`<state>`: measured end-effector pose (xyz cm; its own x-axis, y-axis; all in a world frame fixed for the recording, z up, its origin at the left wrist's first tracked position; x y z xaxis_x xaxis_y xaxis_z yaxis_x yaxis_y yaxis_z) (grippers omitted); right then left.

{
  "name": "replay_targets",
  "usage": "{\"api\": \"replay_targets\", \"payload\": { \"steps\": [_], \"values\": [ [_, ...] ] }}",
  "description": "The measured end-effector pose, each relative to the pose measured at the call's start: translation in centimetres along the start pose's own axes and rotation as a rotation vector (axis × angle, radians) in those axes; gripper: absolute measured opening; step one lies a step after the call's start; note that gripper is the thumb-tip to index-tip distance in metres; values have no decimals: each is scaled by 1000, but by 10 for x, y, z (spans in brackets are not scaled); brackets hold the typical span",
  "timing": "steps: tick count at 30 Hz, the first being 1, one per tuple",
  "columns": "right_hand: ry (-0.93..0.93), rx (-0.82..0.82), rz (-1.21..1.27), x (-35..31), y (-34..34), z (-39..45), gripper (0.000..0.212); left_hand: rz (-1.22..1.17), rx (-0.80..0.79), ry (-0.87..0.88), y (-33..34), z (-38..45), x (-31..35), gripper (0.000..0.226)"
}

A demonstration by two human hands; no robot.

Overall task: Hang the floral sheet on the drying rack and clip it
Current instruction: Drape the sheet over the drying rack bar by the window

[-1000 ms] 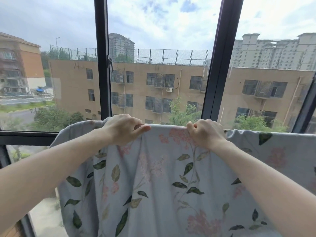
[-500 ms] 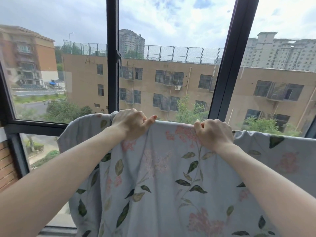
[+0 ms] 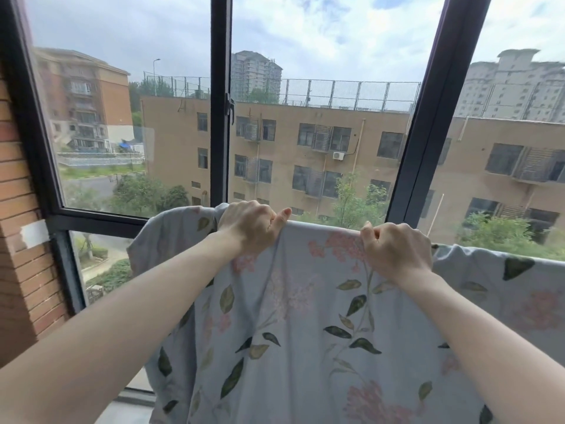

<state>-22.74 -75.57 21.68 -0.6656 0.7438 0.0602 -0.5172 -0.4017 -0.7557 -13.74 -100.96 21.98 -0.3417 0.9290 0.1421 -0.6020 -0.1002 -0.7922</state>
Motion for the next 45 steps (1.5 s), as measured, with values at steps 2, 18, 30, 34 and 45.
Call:
{"api": "replay_targets", "payload": {
  "steps": [2, 18, 30, 34, 45],
  "values": [
    [12, -17, 7, 0, -1, -1, 63, -34, -19, 24, -1, -1, 1, 75],
    [297, 7, 67, -32, -1, 5, 34, -405, -226, -210, -18, -18, -244, 63],
    [-33, -113, 134, -220, 45, 53, 39, -907, -628, -283, 57, -35, -264, 22],
    [-28, -77, 113, -214, 39, 48, 45, -872, -584, -212, 49, -42, -264, 27],
    [-167, 316, -6, -213, -6, 0, 52, -890, -541, -45, -2, -89, -243, 32]
  ]
}}
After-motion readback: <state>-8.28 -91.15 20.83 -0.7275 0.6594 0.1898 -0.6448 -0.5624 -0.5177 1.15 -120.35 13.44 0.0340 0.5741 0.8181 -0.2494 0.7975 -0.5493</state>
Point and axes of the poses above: each hand's wrist, its own z-axis towards the middle knuckle, its own y-axis out of the palm, x = y × z, the point moved 8 cm from there along z, towards the middle knuckle, and after that the axes turned 15 degrees about -y, right-handed, at the moved point
